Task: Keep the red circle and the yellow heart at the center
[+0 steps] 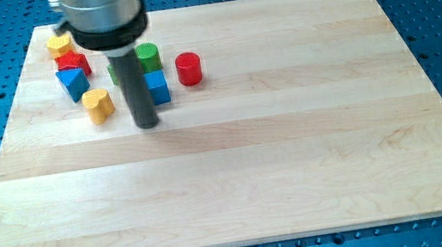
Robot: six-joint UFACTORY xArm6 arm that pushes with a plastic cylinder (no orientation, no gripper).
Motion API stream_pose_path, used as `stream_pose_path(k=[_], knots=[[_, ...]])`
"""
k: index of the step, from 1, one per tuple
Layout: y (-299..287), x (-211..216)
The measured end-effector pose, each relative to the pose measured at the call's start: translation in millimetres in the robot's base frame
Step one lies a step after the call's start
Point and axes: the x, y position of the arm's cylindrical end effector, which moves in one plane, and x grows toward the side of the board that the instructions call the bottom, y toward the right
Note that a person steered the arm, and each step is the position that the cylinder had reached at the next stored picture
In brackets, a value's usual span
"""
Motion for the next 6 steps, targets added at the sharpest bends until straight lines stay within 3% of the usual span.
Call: stream_pose_path(k=[1, 2, 3, 4, 5, 6], knots=[[5.8, -26.1], [-4.0, -82.7], [-6.0, 2.9], [-72.5, 35.7], [-146.2, -23.3], [-62.3, -43.5]])
